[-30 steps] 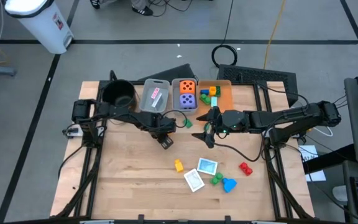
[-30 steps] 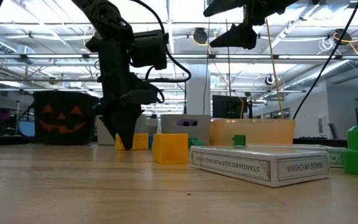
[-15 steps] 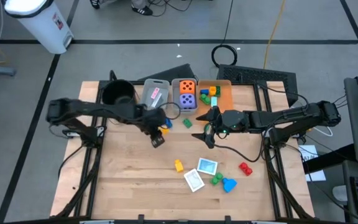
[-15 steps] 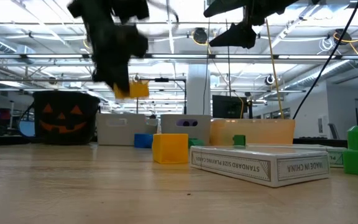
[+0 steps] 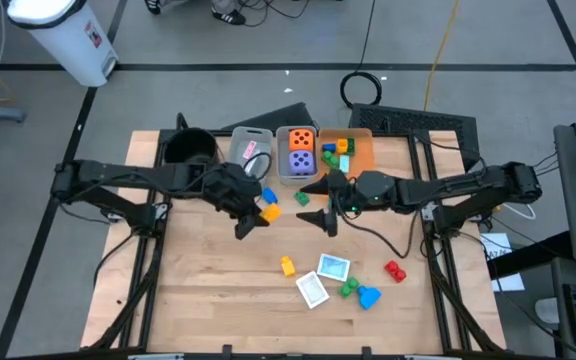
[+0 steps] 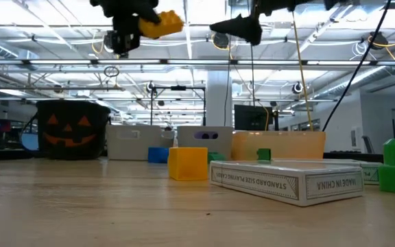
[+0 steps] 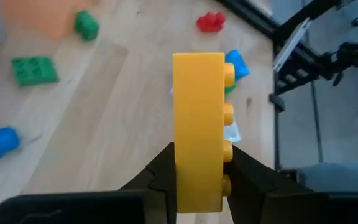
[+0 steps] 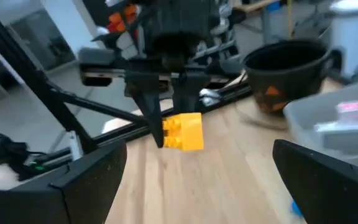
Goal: Pick & Place Toys
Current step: Put the top yellow game piece into the orange bin
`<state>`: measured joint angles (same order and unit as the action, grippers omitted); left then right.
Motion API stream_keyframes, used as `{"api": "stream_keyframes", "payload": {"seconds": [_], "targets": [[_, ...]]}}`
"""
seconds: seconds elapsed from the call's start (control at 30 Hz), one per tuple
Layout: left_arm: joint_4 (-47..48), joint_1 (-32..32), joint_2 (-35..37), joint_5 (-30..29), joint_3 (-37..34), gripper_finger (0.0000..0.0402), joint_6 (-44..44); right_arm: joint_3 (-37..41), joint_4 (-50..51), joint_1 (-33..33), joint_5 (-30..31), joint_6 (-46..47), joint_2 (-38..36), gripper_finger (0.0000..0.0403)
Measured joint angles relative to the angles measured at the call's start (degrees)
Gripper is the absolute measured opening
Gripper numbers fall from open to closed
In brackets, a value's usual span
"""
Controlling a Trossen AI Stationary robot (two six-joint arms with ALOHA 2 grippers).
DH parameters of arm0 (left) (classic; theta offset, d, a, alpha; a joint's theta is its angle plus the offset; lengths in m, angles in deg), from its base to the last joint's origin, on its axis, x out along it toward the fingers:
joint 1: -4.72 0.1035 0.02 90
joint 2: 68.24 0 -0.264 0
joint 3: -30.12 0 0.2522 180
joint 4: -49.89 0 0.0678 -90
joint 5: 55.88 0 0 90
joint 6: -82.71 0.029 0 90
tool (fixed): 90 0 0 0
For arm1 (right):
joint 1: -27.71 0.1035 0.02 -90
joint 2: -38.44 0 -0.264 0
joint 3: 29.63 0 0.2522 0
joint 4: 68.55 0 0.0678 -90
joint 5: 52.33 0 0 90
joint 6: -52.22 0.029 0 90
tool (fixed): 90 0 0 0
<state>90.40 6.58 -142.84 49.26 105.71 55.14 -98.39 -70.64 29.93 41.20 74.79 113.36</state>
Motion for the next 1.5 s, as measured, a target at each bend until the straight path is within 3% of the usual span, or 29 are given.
{"api": "stream_keyframes", "payload": {"seconds": [0.2, 0.73, 1.0, 1.5], "targets": [[-4.0, -1.8, -1.7, 0.0, 1.9, 0.0094, -1.0, 0.1, -6.2, -2.4, -8.1, 5.1, 3.1, 0.0396], [-3.5, -1.6, -8.7, 1.3, 11.1, 0.0094, 3.8, 0.0, -14.3, -2.3, -14.2, 8.7, 6.3, 0.0396], [-2.9, -1.4, -10.5, 1.4, 13.7, 0.0094, 5.0, 0.1, -12.6, -2.3, -14.3, 9.7, 6.5, 0.0389], [-1.3, -1.4, -10.6, 1.3, 13.5, 0.0094, 5.0, 0.1, -10.9, -2.2, -14.3, 9.7, 6.7, 0.023]]}}
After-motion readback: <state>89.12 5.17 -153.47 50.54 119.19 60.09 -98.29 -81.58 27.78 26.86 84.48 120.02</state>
